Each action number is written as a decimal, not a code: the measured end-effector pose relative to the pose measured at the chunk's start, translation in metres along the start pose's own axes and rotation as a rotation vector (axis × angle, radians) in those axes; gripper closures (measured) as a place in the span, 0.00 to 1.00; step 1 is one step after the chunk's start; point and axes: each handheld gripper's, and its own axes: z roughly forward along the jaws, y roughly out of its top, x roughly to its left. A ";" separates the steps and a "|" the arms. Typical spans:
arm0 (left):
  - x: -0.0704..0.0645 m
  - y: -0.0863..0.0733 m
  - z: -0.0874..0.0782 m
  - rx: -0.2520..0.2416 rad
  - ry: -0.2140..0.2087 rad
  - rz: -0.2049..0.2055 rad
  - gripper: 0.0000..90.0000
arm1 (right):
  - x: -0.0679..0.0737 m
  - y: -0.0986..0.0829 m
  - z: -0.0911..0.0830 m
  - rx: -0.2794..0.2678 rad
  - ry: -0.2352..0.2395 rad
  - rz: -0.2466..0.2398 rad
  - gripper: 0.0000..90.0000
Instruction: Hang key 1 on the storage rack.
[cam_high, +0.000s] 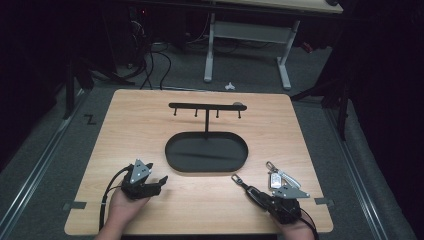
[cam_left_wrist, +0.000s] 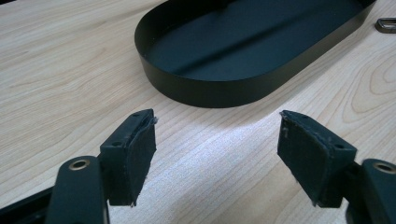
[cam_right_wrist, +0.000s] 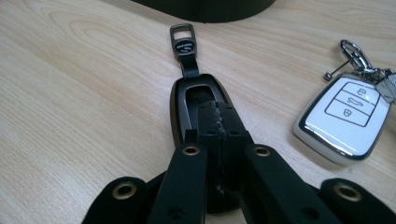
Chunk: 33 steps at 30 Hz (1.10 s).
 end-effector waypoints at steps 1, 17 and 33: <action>0.000 0.000 0.000 0.001 0.000 0.001 0.32 | 0.000 0.000 0.000 -0.003 -0.002 0.000 0.97; -0.002 -0.001 0.000 0.003 -0.006 0.013 0.32 | -0.001 0.007 0.005 -0.053 -0.021 0.015 0.74; -0.004 -0.003 -0.001 -0.009 -0.027 0.015 0.31 | 0.008 0.023 0.014 -0.018 -0.015 0.017 0.27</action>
